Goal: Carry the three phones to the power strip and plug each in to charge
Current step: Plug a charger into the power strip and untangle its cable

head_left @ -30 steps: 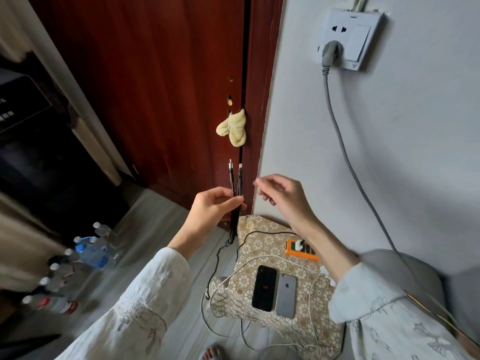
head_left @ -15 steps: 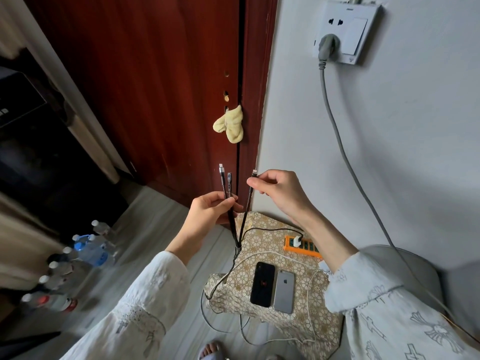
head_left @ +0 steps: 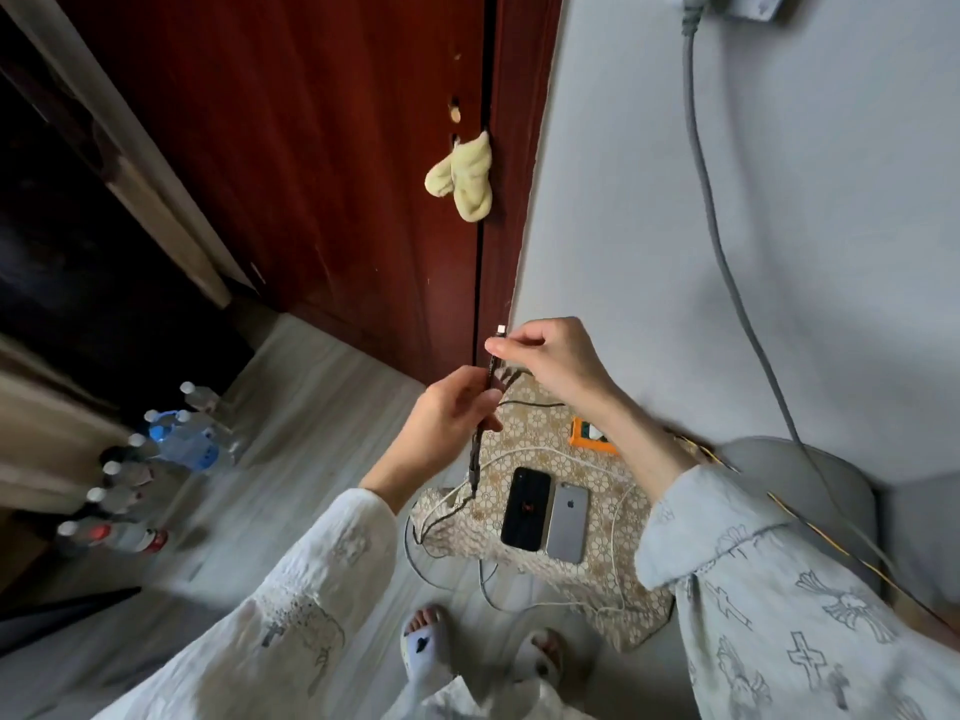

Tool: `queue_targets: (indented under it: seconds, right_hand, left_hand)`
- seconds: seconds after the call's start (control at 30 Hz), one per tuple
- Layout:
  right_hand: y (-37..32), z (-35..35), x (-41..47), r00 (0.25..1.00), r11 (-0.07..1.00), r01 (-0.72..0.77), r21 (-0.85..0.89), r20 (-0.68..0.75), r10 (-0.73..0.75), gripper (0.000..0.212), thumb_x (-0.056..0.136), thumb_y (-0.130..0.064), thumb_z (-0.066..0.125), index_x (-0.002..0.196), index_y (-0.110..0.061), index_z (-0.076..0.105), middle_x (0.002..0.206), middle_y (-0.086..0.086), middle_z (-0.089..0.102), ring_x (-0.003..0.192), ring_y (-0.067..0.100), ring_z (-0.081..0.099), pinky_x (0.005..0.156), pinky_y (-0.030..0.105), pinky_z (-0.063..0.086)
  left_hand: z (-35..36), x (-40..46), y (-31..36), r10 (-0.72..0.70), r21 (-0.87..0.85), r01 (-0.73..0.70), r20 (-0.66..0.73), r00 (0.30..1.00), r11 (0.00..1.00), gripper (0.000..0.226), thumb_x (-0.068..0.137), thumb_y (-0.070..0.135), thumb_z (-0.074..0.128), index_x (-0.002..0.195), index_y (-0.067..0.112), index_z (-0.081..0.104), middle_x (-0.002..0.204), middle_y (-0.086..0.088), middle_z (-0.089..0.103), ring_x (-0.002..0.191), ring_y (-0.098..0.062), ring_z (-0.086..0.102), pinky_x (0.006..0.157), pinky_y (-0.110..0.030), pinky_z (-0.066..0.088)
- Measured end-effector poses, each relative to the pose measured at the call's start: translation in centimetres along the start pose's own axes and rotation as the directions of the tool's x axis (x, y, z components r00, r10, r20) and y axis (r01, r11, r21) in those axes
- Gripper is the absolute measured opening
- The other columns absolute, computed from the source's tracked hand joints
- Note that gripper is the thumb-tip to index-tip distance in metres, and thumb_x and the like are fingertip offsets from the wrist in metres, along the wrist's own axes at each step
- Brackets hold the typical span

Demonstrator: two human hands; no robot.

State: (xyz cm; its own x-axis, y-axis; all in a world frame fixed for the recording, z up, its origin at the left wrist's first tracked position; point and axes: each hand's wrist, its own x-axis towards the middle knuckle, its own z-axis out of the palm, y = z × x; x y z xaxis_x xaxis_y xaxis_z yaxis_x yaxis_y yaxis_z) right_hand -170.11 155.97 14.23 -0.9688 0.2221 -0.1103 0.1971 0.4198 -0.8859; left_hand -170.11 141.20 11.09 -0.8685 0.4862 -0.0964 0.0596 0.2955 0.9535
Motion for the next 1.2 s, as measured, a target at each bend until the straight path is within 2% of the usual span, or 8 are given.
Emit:
queue_targets:
  seconds: [0.1, 0.2, 0.33, 0.57, 0.73, 0.87, 1.07, 1.2]
  right_hand:
    - [3.5, 1.1, -0.2, 0.993, 0.995, -0.102, 0.003, 0.065, 0.102, 0.027, 0.083, -0.030, 0.064, 0.085, -0.005, 0.074, 0.068, 0.002, 0.071, 0.054, -0.002, 0.060, 0.059, 0.015, 0.047]
    - [8.6, 2.4, -0.5, 0.969, 0.979, -0.203, -0.027, 0.139, 0.205, 0.026, 0.086, -0.030, 0.060, 0.103, -0.012, 0.070, 0.091, -0.005, 0.070, 0.068, -0.010, 0.058, 0.061, 0.003, 0.041]
    - [17.9, 5.6, -1.1, 0.884, 0.902, -0.395, -0.175, 0.193, 0.425, 0.033, 0.089, -0.032, 0.056, 0.114, -0.012, 0.062, 0.113, 0.003, 0.064, 0.098, 0.013, 0.058, 0.081, 0.021, 0.043]
    - [32.0, 12.5, 0.5, 0.725, 0.661, -0.591, -0.462, 0.054, 0.686, 0.035, 0.090, -0.037, 0.051, 0.094, -0.003, 0.060, 0.090, 0.013, 0.061, 0.082, 0.028, 0.060, 0.056, 0.026, 0.041]
    - [37.1, 16.6, 1.3, 0.686, 0.529, -0.654, -0.540, -0.130, 0.716, 0.082, 0.080, -0.062, 0.050, 0.124, 0.007, 0.043, 0.123, 0.021, 0.046, 0.104, 0.034, 0.053, 0.088, 0.037, 0.049]
    - [38.0, 19.2, 1.0, 0.660, 0.428, -0.683, -0.592, -0.248, 0.709, 0.108, 0.073, -0.058, 0.064, 0.139, 0.009, 0.013, 0.134, 0.022, 0.031, 0.119, 0.037, 0.039, 0.090, 0.044, 0.044]
    - [38.3, 18.9, 1.6, 0.555, 0.446, -0.811, -0.379, -0.253, 0.793, 0.102, 0.067, -0.043, 0.075, 0.139, 0.003, 0.018, 0.136, 0.021, 0.030, 0.124, 0.037, 0.035, 0.094, 0.047, 0.043]
    - [36.3, 17.2, 1.5, 0.384, 0.348, -0.868, 0.355, 0.036, 0.922, 0.059, 0.067, -0.031, 0.075, 0.116, -0.009, 0.051, 0.109, 0.013, 0.059, 0.096, 0.025, 0.060, 0.077, 0.039, 0.056]
  left_hand:
    - [0.7, 0.4, -3.4, -0.144, 0.024, 0.146, -0.085, 0.986, 0.989, 0.014, 0.092, 0.011, 0.049, 0.087, 0.005, 0.061, 0.059, 0.000, 0.055, 0.053, -0.015, 0.057, 0.066, -0.035, 0.055]
    - [0.9, -0.1, -8.4, -0.271, 0.110, 0.281, -0.095, 0.958, 0.953, 0.016, 0.090, 0.005, 0.049, 0.092, 0.005, 0.065, 0.064, 0.002, 0.059, 0.053, -0.010, 0.053, 0.058, -0.022, 0.049]
    - [1.9, -2.0, -16.2, -0.403, 0.162, 0.415, -0.100, 0.910, 0.895, 0.019, 0.088, 0.000, 0.049, 0.097, 0.003, 0.067, 0.068, -0.003, 0.061, 0.052, -0.016, 0.049, 0.060, -0.030, 0.045]
    - [4.2, -3.0, -28.3, -0.500, 0.043, 0.514, -0.173, 0.849, 0.857, 0.016, 0.090, 0.012, 0.053, 0.085, 0.016, 0.068, 0.053, 0.004, 0.054, 0.039, -0.003, 0.043, 0.041, -0.016, 0.036]
    - [6.0, -1.5, -33.6, -0.568, -0.016, 0.569, -0.074, 0.820, 0.822, 0.013, 0.089, 0.012, 0.055, 0.089, 0.013, 0.068, 0.053, 0.007, 0.058, 0.037, -0.003, 0.044, 0.047, -0.019, 0.043]
    - [6.8, -1.3, -35.6, -0.591, -0.052, 0.589, -0.048, 0.805, 0.807, 0.015, 0.088, 0.007, 0.054, 0.092, 0.016, 0.065, 0.060, 0.007, 0.061, 0.037, -0.002, 0.046, 0.044, -0.013, 0.044]
    - [8.4, -2.0, -35.5, -0.612, 0.008, 0.612, 0.008, 0.791, 0.791, 0.016, 0.089, 0.009, 0.053, 0.097, 0.012, 0.066, 0.057, 0.002, 0.055, 0.040, -0.005, 0.043, 0.047, -0.018, 0.040]
    - [9.4, -2.2, -34.5, -0.567, 0.004, 0.567, 0.004, 0.824, 0.824, 0.019, 0.089, 0.018, 0.055, 0.099, 0.010, 0.069, 0.051, 0.004, 0.048, 0.043, -0.003, 0.042, 0.057, -0.026, 0.038]
